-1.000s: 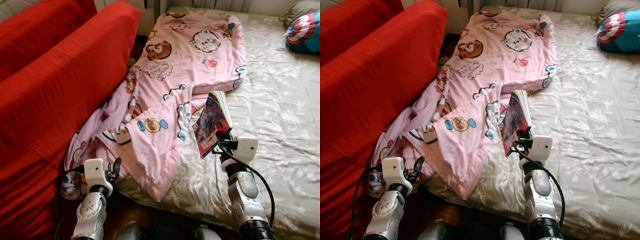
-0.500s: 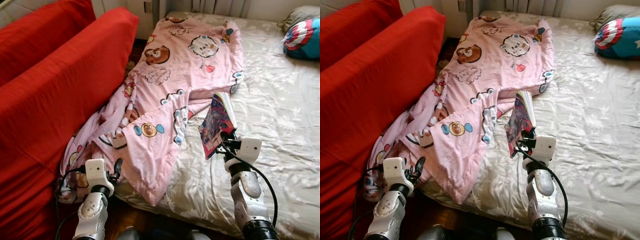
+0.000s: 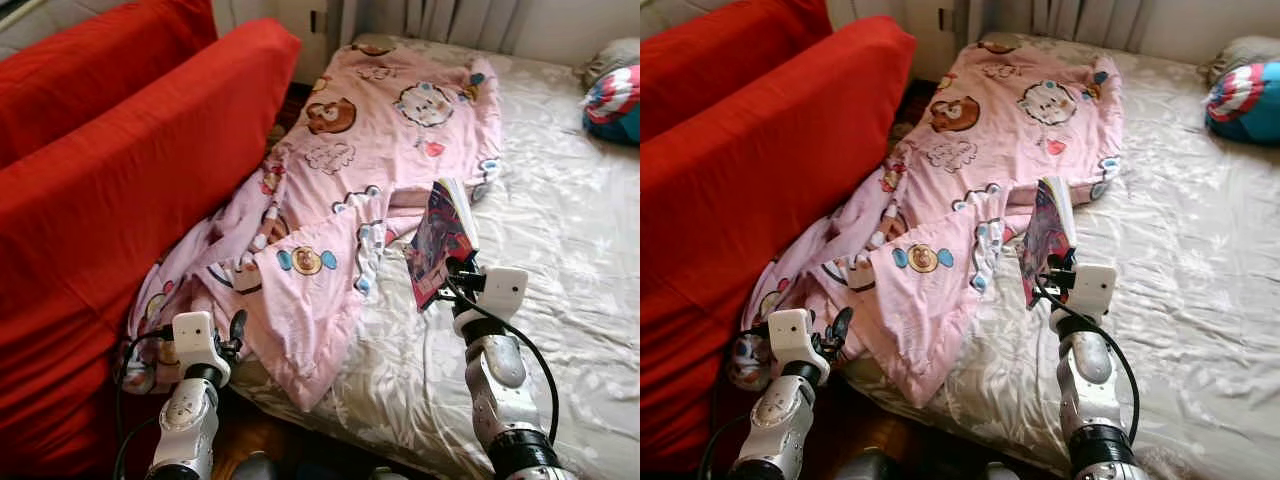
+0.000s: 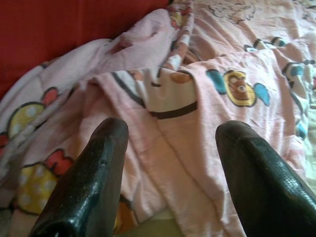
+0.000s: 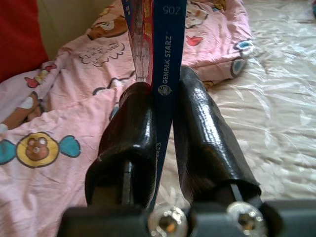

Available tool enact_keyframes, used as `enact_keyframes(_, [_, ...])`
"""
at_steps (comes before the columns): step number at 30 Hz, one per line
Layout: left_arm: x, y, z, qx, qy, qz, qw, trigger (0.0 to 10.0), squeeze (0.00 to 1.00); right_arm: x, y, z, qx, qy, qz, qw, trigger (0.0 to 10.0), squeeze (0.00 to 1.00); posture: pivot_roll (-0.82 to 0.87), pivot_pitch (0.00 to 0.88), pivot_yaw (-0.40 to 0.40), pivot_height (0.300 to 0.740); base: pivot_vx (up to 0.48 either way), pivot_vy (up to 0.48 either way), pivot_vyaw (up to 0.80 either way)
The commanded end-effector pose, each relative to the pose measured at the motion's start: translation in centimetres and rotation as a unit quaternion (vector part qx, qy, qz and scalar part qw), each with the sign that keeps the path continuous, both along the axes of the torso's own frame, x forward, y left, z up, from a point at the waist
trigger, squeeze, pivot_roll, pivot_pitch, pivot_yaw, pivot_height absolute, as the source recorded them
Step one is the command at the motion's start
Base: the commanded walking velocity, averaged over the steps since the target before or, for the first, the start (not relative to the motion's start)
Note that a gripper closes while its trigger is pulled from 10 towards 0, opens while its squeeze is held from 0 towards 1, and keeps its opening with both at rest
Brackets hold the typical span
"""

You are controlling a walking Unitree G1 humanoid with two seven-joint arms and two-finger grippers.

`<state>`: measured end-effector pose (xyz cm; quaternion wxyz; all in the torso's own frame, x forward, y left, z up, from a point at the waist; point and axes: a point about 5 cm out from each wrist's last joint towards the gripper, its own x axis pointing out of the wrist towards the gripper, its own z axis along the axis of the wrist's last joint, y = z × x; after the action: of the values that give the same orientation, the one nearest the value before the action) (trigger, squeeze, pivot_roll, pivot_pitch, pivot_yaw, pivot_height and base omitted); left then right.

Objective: Clean up the room

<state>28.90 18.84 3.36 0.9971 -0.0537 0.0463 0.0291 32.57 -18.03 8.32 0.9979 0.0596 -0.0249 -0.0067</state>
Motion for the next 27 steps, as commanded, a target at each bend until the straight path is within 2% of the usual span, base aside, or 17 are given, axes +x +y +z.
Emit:
enact_keyframes(1, [-0.2,0.4,-0.4,-0.002,0.008,0.009,1.000,10.0,0.00,0.1,-0.3,0.3,-0.006,-0.012,-0.005,1.000,10.0,0.00,-0.02,0.119,-0.046,0.720,0.000,0.000,0.00])
enact_keyframes(15, [1.0,0.3,0.5,-0.001,-0.006,0.004,1.000,10.0,0.00,0.7,-0.6,0.9,-0.016,-0.025,-0.015,0.999,10.0,0.00,-0.03,0.107,-0.037,0.720,0.000,0.000,0.00])
enact_keyframes(27, [0.8,0.2,0.5,0.009,-0.014,0.001,1.000,10.0,0.00,0.2,-0.9,0.3,-0.005,-0.014,-0.021,1.000,10.0,0.00,-0.04,0.127,-0.038,0.720,0.000,-0.029,-0.06])
